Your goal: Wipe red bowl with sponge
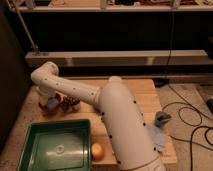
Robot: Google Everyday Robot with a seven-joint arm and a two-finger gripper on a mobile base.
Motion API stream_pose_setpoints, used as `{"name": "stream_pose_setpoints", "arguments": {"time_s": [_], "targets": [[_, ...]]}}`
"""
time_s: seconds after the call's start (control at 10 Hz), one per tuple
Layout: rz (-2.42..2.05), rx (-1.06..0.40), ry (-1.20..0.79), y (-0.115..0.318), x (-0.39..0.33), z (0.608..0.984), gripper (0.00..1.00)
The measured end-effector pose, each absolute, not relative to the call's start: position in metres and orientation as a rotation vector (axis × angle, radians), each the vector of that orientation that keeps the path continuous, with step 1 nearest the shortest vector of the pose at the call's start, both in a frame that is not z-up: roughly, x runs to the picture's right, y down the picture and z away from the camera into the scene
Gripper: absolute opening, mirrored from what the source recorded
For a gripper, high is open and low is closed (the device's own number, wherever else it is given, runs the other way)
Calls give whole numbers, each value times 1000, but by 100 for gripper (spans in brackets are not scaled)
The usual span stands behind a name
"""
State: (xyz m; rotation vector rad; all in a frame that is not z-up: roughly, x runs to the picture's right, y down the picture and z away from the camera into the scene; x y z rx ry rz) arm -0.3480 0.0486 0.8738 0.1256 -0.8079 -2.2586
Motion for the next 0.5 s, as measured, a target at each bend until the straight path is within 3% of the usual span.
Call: {"name": "stream_pose_setpoints", "arguments": {"time_s": [0.5], "targets": [[-2229, 91, -740, 19, -344, 899, 0]]}}
